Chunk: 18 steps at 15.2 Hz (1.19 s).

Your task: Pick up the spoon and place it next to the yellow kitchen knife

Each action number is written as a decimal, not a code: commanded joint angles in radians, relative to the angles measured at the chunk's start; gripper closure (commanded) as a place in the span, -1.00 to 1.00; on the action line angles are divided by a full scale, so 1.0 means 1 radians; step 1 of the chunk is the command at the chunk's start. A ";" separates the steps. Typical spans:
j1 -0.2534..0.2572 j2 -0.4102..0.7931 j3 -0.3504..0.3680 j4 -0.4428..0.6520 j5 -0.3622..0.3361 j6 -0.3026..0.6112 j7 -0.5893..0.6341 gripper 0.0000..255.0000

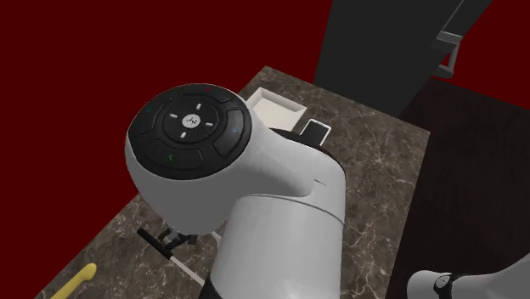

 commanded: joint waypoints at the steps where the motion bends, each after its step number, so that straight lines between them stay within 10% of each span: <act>1: 0.025 0.010 0.027 0.013 -0.025 -0.004 0.070 1.00; 18: 0.285 0.271 0.162 0.338 -0.299 -0.142 0.593 1.00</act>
